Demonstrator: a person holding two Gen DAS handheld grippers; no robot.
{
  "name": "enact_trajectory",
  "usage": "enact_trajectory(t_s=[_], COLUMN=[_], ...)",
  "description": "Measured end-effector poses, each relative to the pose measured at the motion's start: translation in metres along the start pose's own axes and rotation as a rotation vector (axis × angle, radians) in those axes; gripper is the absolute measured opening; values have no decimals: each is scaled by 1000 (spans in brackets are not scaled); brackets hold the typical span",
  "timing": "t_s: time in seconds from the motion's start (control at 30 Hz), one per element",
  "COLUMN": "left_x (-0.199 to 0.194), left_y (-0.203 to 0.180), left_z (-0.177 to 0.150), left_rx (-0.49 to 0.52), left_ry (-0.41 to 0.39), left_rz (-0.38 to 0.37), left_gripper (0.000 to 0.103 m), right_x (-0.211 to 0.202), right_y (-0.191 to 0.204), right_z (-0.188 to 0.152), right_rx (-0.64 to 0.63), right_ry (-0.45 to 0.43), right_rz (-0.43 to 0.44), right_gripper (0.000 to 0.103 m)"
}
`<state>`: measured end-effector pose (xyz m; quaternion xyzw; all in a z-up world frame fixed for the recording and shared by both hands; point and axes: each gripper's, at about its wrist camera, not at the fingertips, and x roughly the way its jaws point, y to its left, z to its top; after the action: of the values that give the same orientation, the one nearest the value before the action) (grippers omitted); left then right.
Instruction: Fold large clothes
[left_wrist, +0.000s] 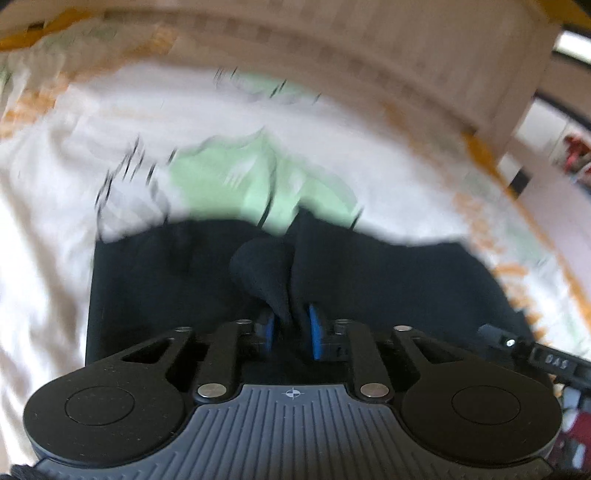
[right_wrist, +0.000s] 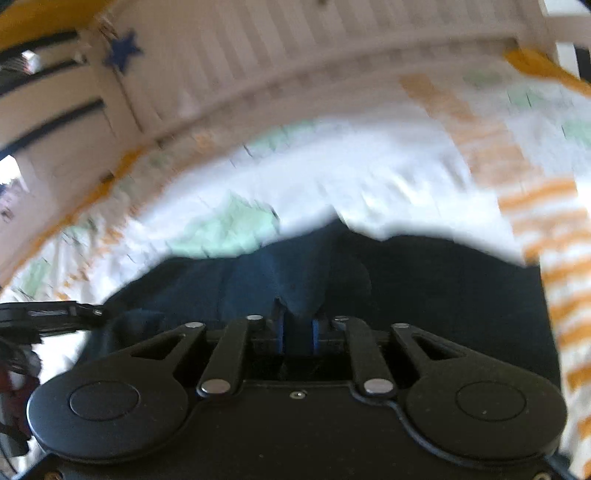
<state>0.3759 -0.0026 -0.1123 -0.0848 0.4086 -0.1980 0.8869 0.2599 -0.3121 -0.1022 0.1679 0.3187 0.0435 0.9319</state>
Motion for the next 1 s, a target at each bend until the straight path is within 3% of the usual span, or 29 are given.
enact_trajectory(t_s=[0.1,0.2,0.27,0.33,0.4,0.53,0.63,0.73,0.8,0.9,1.0], left_x=[-2,-21,-39,-53,-59,-51,-30,-11,-5,-6,-5], left_y=[9,6,1,-11,-27,-64,-77,-73,-67,-55,-47], left_z=[-7,-4,-2,-2,-2,-4,-16,-39,-54,-70,-69], left_rx=[-18,-19,-6,26,72,172,242,286,306,306,269], left_ry=[-7,-39,-84,-119,-133,-124,-55,7,0,-96,-106], left_rz=[-22,35,52,51,46,15,53,120,137,113,88], left_gripper=[31,48,51,64,71,75,75,77,85,93,97], right_x=[5,-10,-23,-42,-57,-56,-41,-23,-11,-12,-9], right_y=[-14,-16,-13,-7,5,38,53,51,49,51,53], right_z=[-15,-11,-6,-3,0,-2,-11,-27,-42,-56,-58], right_rx=[34,40,23,12,-20,-106,-167,-175,-205,-255,-265], right_ry=[5,-11,-46,-92,-127,-114,-74,10,73,33,24], right_rz=[-15,-22,-40,-32,-20,-12,-58,-110,-157,-178,-189], right_gripper=[40,60,69,71,77,81,81,82,85,88,95])
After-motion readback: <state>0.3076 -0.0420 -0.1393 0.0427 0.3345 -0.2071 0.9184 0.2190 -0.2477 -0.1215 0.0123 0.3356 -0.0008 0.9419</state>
